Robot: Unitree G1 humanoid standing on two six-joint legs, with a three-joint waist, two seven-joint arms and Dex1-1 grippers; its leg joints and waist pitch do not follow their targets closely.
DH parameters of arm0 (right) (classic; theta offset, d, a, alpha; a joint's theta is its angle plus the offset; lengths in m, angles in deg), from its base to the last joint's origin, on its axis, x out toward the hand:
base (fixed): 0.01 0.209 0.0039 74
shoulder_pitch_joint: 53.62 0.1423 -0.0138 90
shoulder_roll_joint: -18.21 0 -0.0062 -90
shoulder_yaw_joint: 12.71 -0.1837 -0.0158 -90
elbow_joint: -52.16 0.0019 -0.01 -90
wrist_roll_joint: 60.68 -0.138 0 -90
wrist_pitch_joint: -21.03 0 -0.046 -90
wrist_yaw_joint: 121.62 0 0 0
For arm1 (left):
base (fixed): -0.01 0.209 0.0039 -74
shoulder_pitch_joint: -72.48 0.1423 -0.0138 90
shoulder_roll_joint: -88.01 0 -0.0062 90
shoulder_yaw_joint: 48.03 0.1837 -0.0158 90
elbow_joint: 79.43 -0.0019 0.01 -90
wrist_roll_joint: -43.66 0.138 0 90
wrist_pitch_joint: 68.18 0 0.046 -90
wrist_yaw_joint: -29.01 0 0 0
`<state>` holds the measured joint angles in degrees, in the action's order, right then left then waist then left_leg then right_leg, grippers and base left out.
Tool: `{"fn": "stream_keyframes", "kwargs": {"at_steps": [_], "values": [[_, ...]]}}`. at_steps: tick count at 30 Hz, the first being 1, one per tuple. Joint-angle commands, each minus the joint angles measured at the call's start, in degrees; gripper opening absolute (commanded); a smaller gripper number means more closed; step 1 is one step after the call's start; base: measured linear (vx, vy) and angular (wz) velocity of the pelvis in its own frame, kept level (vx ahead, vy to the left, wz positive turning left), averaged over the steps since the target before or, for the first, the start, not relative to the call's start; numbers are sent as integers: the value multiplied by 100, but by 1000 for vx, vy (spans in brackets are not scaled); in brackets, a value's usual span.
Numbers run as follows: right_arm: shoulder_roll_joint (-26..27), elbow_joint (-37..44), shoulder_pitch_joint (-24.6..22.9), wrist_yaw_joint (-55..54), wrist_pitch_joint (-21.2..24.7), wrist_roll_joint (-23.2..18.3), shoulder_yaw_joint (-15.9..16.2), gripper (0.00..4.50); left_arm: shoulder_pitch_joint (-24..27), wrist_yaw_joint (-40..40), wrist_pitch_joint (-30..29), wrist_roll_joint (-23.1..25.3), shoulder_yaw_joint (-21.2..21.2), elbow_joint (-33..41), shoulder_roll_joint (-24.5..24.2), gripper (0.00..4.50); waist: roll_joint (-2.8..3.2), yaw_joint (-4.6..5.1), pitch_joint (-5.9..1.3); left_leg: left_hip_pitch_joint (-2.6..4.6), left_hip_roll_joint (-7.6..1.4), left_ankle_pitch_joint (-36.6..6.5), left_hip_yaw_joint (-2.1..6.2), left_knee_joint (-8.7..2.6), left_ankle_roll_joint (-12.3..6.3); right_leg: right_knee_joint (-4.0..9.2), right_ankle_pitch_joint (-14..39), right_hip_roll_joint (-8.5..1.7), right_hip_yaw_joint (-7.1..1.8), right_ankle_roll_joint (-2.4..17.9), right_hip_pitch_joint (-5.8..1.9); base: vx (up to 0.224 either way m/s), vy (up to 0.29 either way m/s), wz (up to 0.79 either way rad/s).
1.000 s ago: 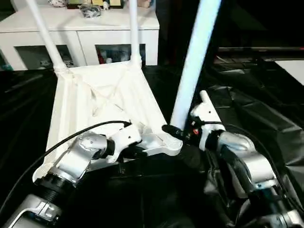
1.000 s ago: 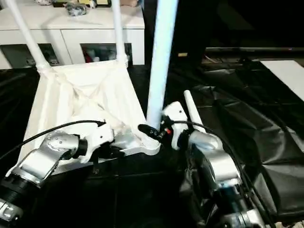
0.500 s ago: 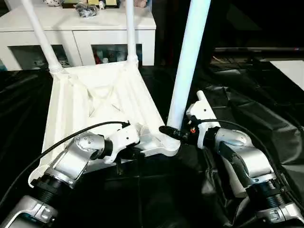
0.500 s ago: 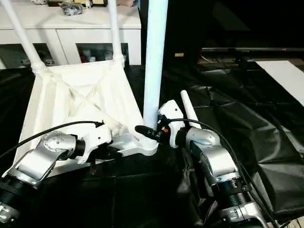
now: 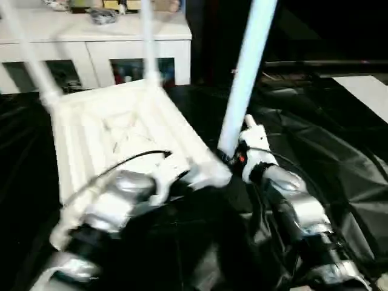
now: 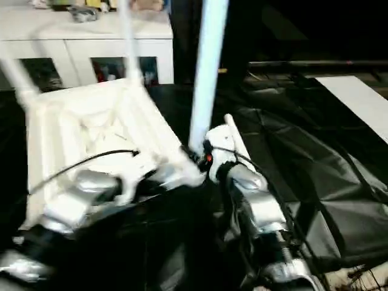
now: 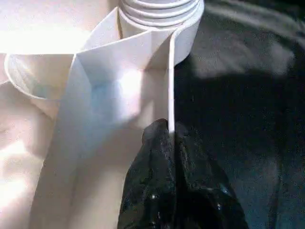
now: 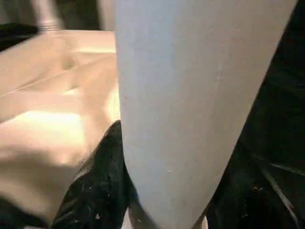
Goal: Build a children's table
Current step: Rotate leg to tighten
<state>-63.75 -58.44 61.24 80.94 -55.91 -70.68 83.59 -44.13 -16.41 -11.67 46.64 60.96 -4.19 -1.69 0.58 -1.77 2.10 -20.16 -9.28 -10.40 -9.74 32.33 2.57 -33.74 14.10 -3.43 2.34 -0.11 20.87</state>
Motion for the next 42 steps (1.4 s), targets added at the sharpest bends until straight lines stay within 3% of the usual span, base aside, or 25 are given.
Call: {"fn": "stream_keyframes", "kwargs": {"at_steps": [1, 4, 6, 8, 10, 12, 19, 23, 25, 27, 29, 30, 31, 32, 33, 35, 37, 38, 40, 42], "values": [[13, -841, -250, -366, 382, 258, -34, 183, 73, 183, -256, 128, 247, -181, 144, 0, 38, 28, -72, 55, -380, -3001, 281, -551, 370, 576, 2641, -504, -274, 669, 41, 0, 0, 0], [135, -1106, -120, -566, 436, 251, -84, 183, -6, 387, -422, 191, 266, -232, 371, 0, 38, 25, -77, 78, -387, -2955, 247, -550, 323, 588, 2392, -507, -294, 747, 42, 0, 0, 0], [309, -1563, 119, -861, 539, 253, -156, 183, -155, 696, -721, 257, 301, -275, 737, 0, 42, 29, -75, 105, -378, -3086, 253, -542, 365, 599, 2453, -506, -289, 747, 69, 0, 0, 0], [382, -1746, 225, -960, 553, 297, -161, 183, -203, 854, -882, 330, 360, -260, 852, 0, 30, 31, -85, 104, -375, -3131, 265, -550, 375, 606, 2470, -506, -268, 708, 45, 0, 0, 0], [416, -1853, 294, -1006, 538, 338, -158, 183, -200, 938, -947, 386, 405, -239, 867, 0, 18, 33, -83, 88, -370, -3183, 277, -557, 363, 621, 2541, -507, -254, 649, 39, 0, 0, 0], [430, -1903, 323, -1029, 522, 345, -171, 183, -193, 967, -963, 395, 408, -231, 872, 0, 16, 24, -80, 136, -361, -3334, 267, -543, 351, 662, 2707, -507, -268, 583, 98, 0, 0, 0], [423, -2082, 455, -936, 345, 399, -174, 183, -112, 957, -917, 446, 347, -164, 710, 0, -9, 34, -78, 142, -354, -3504, 295, -560, 321, 710, 3128, -515, -245, 401, 116, 0, 0, 0], [426, -2117, 539, -791, 200, 377, -182, 183, -104, 1011, -917, 451, 357, -129, 727, 0, -7, 33, -72, 180, -350, -3643, 305, -558, 314, 744, 3320, -509, -233, 339, 151, 0, 0, 0], [417, -2060, 552, -682, 132, 353, -167, 239, -95, 989, -863, 441, 375, -113, 716, 0, -8, 31, -75, 185, -351, -3674, 301, -558, 305, 751, 3314, -509, -234, 328, 162, 0, 0, 0], [411, -2002, 568, -598, 79, 327, -163, 253, -83, 959, -811, 440, 395, -89, 693, 0, -16, 23, -80, 181, -354, -3620, 294, -560, 287, 745, 3223, -505, -248, 365, 164, 0, 0, 0], [395, -1918, 601, -495, 46, 282, -173, 272, -70, 925, -719, 428, 394, -47, 658, 0, 14, -23, -102, 198, -381, -3573, 262, -558, 290, 754, 2972, -528, -273, 452, 181, 0, 0, 0], [369, -1832, 643, -375, -15, 228, -188, 294, -68, 856, -608, 417, 392, 13, 593, 0, -16, -7, -123, 139, -383, -3386, 280, -583, 293, 683, 2582, -494, -258, 547, 94, 0, 0, 0], [364, -1814, 649, -354, -25, 217, -192, 294, -68, 841, -587, 413, 391, 24, 580, 0, -26, -7, -140, 108, -387, -3210, 268, -584, 276, 646, 2293, -490, -264, 612, 66, 0, 0, 0], [342, -1712, 656, -273, -51, 183, -193, 299, -62, 787, -563, 393, 374, 85, 531, 0, -13, -41, -166, 50, -404, -2666, 226, -577, 199, 572, 1567, -493, -292, 785, 25, 0, 0, 0], [330, -1645, 654, -214, -38, 154, -196, 306, -57, 733, -483, 379, 371, 118, 494, 0, -9, -61, -166, 40, -399, -2331, 167, -545, 103, 551, 1218, -494, -301, 943, 21, 0, 0, 0], [258, -1363, 625, 8, -14, 76, -181, 338, -44, 563, -337, 352, 361, 249, 333, 0, -30, -84, -155, 65, -394, -2304, 122, -512, 18, 587, 1578, -498, -302, 992, 44, 0, 0, 0], [200, -1208, 587, 184, -10, 64, -147, 343, -24, 439, -232, 329, 372, 329, 228, 0, -37, -121, -182, 24, -395, -2035, 111, -493, -20, 587, 1665, -517, -315, 942, 20, 0, 0, 0], [87, -972, 507, 445, 3, 77, -42, 355, 9, 277, -207, 255, 346, 428, 107, 0, -41, -152, -199, -26, -399, -1669, 105, -480, -81, 537, 1290, -501, -304, 981, -17, 0, 0, 0], [36, -865, 467, 572, 16, 75, -2, 370, 24, 212, -189, 221, 329, 464, 56, 0, -32, -180, -205, -17, -400, -1386, 59, -436, -162, 495, 868, -483, -298, 1114, 4, 41, -55, 6], [-148, -507, 319, 950, 93, 11, 116, 387, 78, -4, 27, 126, 285, 543, -110, 0, -36, -216, -223, -61, -395, -883, 39, -395, -248, 418, 280, -475, -272, 1233, -68, 22, -28, 4]]}}
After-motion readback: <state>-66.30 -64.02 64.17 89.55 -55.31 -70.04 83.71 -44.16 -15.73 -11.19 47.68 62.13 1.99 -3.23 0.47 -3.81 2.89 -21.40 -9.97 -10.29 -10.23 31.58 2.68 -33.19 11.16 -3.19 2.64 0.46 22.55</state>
